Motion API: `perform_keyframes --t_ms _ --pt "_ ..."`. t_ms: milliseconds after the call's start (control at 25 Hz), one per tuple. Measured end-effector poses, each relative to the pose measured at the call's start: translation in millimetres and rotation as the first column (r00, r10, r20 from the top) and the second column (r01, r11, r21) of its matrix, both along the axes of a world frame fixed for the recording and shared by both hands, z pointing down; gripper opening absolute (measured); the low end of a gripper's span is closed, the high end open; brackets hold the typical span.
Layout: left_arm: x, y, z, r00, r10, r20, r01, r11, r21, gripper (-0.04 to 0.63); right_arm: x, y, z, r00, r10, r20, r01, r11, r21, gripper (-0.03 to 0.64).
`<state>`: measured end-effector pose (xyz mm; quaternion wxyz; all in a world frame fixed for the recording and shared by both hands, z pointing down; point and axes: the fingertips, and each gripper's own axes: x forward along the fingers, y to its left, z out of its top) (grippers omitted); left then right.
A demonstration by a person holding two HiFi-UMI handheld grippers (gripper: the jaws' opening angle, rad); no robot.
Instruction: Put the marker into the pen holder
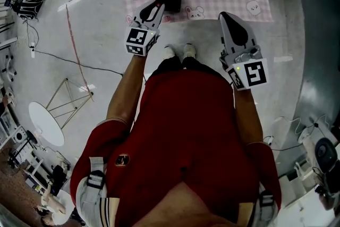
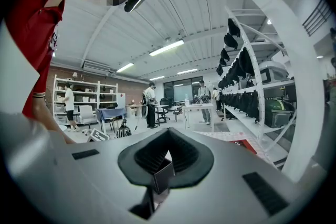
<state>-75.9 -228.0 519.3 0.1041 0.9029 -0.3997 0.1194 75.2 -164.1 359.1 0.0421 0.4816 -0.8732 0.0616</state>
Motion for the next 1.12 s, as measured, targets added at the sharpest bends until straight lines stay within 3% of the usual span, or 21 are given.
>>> perform_keyframes --t_ms 640,1120 --pt "3.1 1.4 8.3 1.0 0.011 0.006 -0.011 1.0 -0.019 0.078 3.5 -1.1 5.5 1.0 0.0 0.009 0.0 1.0 -0.008 -0.001" --pt "-3.3 3.6 -7.2 1.0 -0.012 -0.007 0.012 1.0 0.019 0.1 -0.5 -0.2 6.5 1.0 -0.018 0.017 0.018 1.0 -0.004 -0.001"
